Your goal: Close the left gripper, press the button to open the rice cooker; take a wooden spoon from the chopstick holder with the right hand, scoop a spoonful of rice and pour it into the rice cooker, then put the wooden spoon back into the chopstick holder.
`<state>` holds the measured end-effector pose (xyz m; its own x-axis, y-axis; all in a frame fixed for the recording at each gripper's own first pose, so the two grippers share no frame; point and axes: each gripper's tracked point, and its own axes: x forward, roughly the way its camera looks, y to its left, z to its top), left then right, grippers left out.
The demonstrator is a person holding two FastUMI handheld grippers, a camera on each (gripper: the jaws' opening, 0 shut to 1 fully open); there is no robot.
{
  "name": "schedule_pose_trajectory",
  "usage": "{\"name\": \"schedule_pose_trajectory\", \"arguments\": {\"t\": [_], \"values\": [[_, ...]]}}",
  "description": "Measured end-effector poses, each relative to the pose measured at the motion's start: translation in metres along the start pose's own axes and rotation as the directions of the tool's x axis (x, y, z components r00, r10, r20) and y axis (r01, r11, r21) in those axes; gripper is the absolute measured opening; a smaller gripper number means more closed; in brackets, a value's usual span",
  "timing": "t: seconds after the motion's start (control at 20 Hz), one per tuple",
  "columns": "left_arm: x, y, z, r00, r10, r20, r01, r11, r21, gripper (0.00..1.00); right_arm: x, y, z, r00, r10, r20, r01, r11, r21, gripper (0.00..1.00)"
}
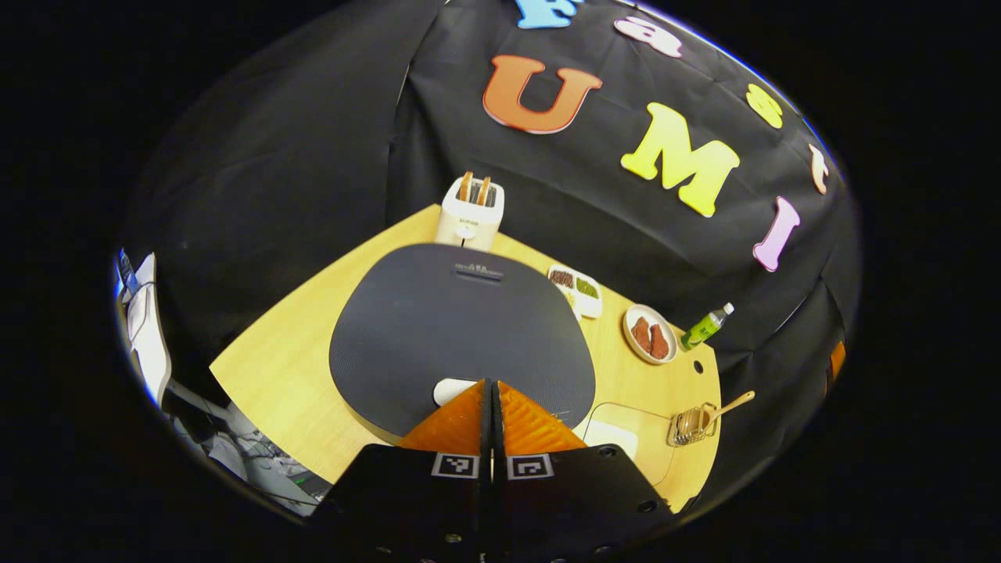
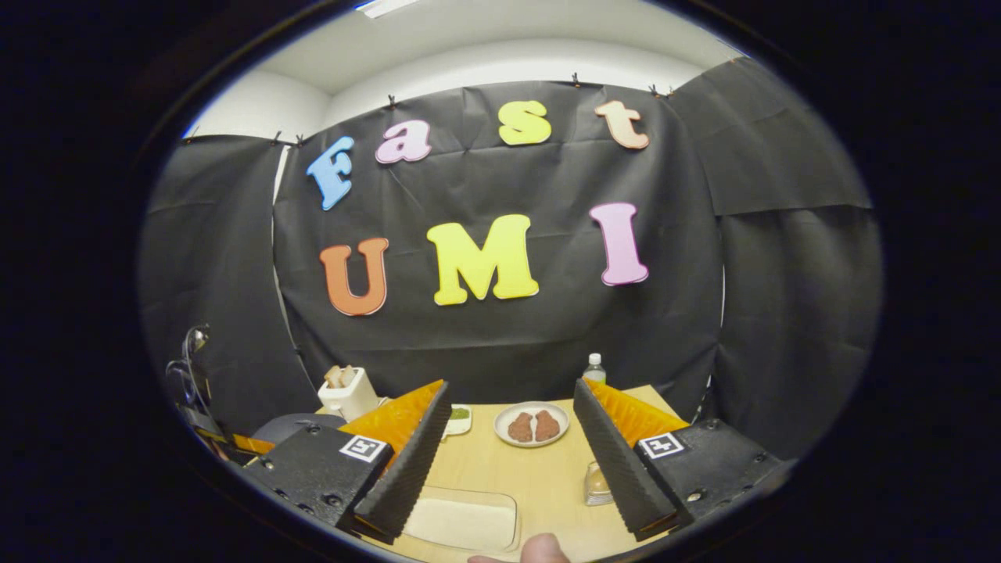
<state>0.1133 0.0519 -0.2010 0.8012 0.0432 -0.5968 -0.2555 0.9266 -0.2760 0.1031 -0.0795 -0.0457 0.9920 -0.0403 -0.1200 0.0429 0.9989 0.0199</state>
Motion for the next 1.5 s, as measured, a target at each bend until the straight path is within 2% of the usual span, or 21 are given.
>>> {"name": "schedule_pose_trajectory", "arguments": {"t": [0.2,0.25,0.3,0.7,0.75,0.8,0.95,1.1,1.15,1.2,1.4,1.45,1.5], "values": [[-0.028,-0.018,0.055,0.978,-0.052,0.201,0.027,0.992,0.126,0.00,-0.007,0.001,0.010,1.000,-0.002,0.014,0.002,0.999,-0.035,1.00],[-0.033,-0.022,0.068,0.969,-0.060,0.240,0.025,0.989,0.146,0.00,-0.009,0.001,0.014,1.000,-0.008,0.023,0.009,0.999,-0.045,0.92],[-0.039,-0.027,0.080,0.958,-0.074,0.277,0.029,0.986,0.163,0.00,-0.010,0.001,0.016,1.000,-0.007,0.029,0.008,0.999,-0.048,1.00],[-0.065,-0.051,0.099,0.915,-0.168,0.366,0.086,0.970,0.229,0.00,-0.021,-0.019,0.015,0.998,-0.047,0.036,0.047,0.999,-0.021,1.00],[-0.070,-0.056,0.100,0.907,-0.184,0.380,0.093,0.965,0.244,0.00,-0.022,-0.022,0.016,0.998,-0.052,0.037,0.053,0.998,-0.017,0.92],[-0.076,-0.059,0.101,0.899,-0.196,0.391,0.099,0.962,0.256,0.01,-0.023,-0.024,0.017,0.998,-0.057,0.040,0.057,0.998,-0.014,1.00],[-0.090,-0.073,0.106,0.873,-0.222,0.435,0.109,0.957,0.269,0.02,-0.024,-0.035,0.014,0.997,-0.064,0.034,0.065,0.998,-0.014,1.00],[-0.111,-0.081,0.097,0.856,-0.251,0.452,0.136,0.953,0.272,0.17,-0.021,-0.054,0.008,0.996,-0.085,0.022,0.086,0.995,-0.058,1.00],[-0.115,-0.079,0.094,0.852,-0.250,0.459,0.131,0.952,0.276,0.21,-0.020,-0.064,-0.001,0.995,-0.100,0.006,0.100,0.992,-0.077,0.93],[-0.121,-0.079,0.091,0.848,-0.252,0.466,0.128,0.951,0.282,0.38,-0.019,-0.073,-0.007,0.993,-0.116,-0.007,0.115,0.990,-0.086,1.00],[-0.133,-0.090,0.081,0.847,-0.272,0.457,0.138,0.942,0.305,0.78,-0.004,-0.104,-0.043,0.985,-0.143,-0.101,0.138,0.989,-0.051,1.00],[-0.137,-0.095,0.082,0.842,-0.278,0.462,0.143,0.941,0.305,0.82,0.002,-0.111,-0.053,0.982,-0.143,-0.127,0.140,0.990,-0.030,1.00],[-0.140,-0.097,0.084,0.836,-0.280,0.472,0.143,0.942,0.304,0.95,0.009,-0.118,-0.063,0.978,-0.146,-0.151,0.146,0.989,-0.012,1.00]]}}
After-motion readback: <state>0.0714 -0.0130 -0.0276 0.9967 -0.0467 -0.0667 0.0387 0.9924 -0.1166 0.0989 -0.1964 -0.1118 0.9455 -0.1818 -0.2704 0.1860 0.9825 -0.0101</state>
